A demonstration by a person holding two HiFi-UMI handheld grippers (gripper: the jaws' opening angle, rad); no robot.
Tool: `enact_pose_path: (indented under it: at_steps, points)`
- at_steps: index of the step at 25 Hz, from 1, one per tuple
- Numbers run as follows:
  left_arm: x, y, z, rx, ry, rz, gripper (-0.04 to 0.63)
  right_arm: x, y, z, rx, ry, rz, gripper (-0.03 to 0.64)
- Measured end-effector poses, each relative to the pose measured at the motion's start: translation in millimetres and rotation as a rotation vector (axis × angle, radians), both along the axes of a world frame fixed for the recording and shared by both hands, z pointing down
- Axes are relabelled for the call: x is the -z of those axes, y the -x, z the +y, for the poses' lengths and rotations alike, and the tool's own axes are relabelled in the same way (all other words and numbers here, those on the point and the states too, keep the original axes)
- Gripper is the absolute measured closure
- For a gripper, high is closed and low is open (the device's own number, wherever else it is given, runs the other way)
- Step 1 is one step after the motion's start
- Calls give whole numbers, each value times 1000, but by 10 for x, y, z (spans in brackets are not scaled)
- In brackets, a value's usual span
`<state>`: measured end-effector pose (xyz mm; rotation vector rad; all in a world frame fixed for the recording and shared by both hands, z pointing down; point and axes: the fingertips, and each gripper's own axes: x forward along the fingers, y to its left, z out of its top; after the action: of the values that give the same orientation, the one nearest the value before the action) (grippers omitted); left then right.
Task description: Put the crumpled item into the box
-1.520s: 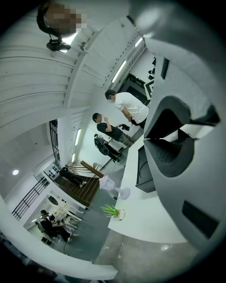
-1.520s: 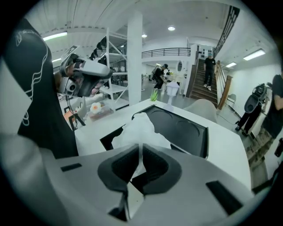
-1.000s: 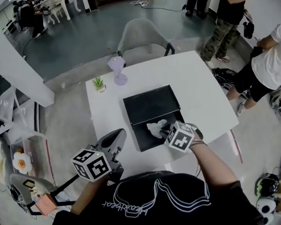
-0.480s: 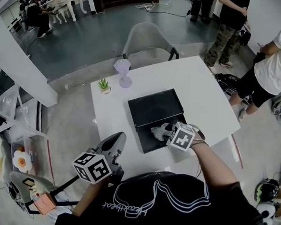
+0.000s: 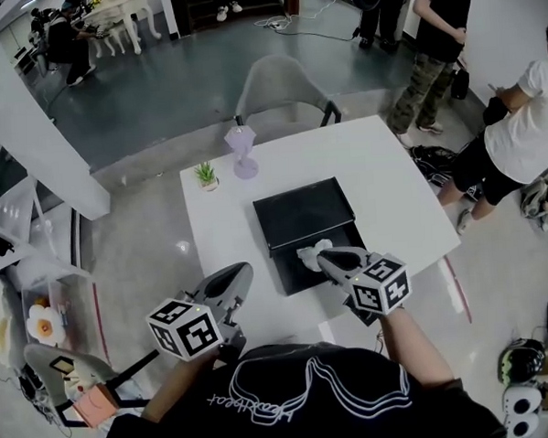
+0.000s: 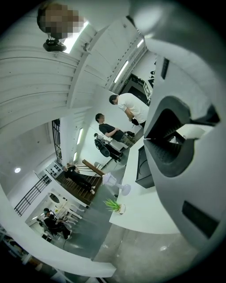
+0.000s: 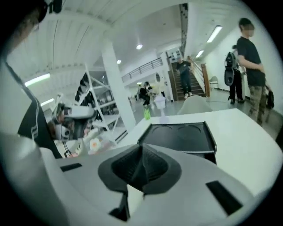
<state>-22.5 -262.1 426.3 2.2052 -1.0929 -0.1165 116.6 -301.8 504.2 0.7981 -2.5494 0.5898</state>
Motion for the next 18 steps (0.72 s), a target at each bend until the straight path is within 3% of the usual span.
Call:
enact_pose_path:
  at_steps: [3,12,18]
  points:
    - [39,-45,117,-49,5,7,588,327,58,201,-44,-10,-156,614]
    - [124,-259,437,-165,-16,28,588,984,155,767,-79,-102,-412,614]
    - [98,-400,708,-244,-27,43,588,1046,147,1076,-112,-138,-433,614]
